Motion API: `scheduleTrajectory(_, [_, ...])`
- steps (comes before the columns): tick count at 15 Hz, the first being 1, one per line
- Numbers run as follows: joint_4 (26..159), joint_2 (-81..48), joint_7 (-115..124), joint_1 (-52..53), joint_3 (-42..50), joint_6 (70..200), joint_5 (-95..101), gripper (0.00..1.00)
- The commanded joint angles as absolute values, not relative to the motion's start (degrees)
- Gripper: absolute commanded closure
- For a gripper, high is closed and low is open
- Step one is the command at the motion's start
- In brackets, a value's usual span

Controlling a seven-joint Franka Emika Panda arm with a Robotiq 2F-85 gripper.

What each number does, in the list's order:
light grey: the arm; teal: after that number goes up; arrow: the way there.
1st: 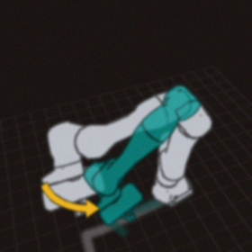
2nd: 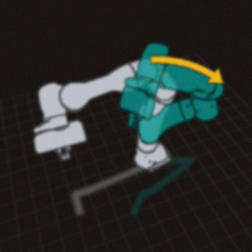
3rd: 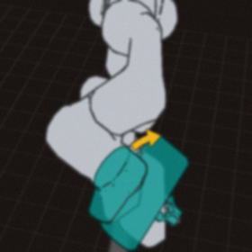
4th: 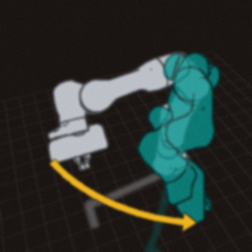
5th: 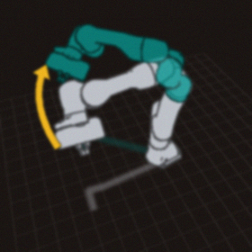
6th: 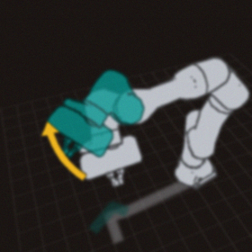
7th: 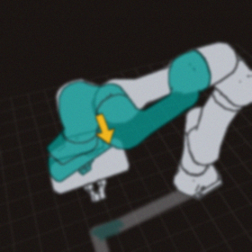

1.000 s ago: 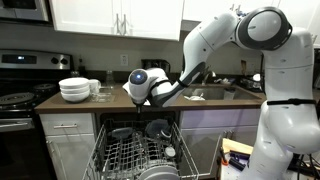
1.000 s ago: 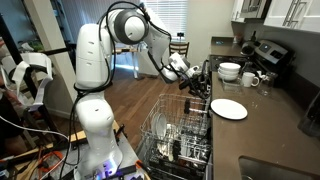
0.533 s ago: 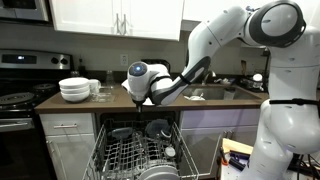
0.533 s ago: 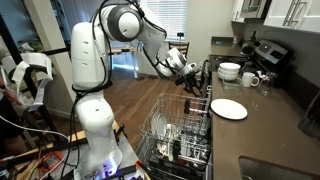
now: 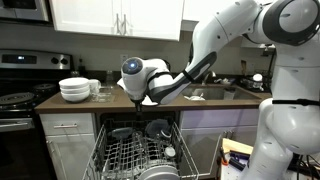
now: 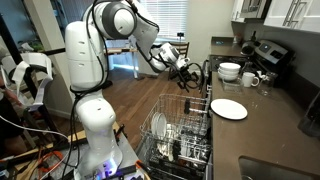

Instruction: Remove the plate that's on the other side in the dishwasher and put it on the countertop

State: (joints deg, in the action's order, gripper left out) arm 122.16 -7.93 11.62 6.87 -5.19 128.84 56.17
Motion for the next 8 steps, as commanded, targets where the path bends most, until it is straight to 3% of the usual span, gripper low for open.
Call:
scheduleTrajectory(1, [122.84,-5.81,9.86,8.15,-6.31,124.12,55.41,0.00])
scheduleTrajectory(8, [123.45,-4.35,8.94,9.68,-8.39,120.42,54.82,0.00])
